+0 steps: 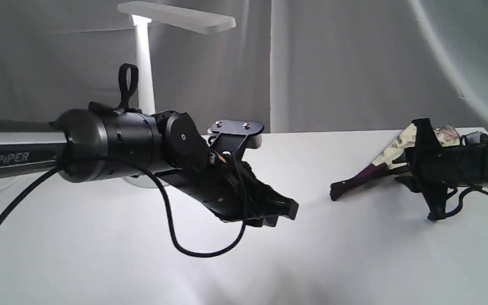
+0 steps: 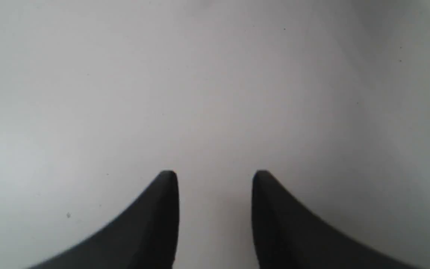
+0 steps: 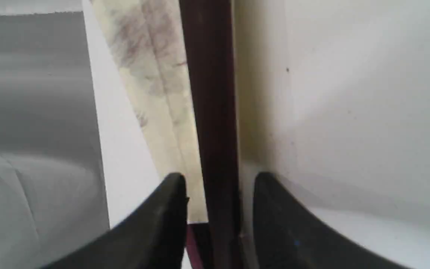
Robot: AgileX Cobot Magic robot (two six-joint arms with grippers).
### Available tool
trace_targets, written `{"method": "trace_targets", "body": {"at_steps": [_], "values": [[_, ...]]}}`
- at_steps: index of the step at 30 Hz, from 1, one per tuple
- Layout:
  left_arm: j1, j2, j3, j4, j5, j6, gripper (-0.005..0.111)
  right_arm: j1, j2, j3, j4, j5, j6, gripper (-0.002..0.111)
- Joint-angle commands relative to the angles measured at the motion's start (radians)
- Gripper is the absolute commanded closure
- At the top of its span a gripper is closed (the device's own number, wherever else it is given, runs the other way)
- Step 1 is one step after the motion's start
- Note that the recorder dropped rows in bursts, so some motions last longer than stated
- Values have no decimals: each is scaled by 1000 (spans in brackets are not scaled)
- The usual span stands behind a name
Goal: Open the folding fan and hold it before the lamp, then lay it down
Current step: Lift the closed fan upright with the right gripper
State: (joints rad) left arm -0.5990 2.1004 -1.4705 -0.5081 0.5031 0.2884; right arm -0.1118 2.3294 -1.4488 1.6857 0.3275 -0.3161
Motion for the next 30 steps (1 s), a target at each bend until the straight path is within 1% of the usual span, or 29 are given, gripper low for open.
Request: {"method": "trace_targets", "body": {"at_steps": [1,8,13,20,26,30], "values": [[1,-1,-6,-9,2,-5,72,17,30,16,-18,-64,-23,80],[1,-1,-6,-9,27,-5,72,21,30,16,-47,-51,-30,91],[1,-1,-6,-9,27,-5,72,21,30,16,-114,-27,-47,108],[1,-1,-6,-6,30,-5,72,19,23,16,-136,35,-77,108],[1,-3,-6,10,49,-1,72,-8,-2,16,-273,132,-77,108],[1,-15,-6,17,44,-1,72,-36,-22,16,-299,226,-115,108]]}}
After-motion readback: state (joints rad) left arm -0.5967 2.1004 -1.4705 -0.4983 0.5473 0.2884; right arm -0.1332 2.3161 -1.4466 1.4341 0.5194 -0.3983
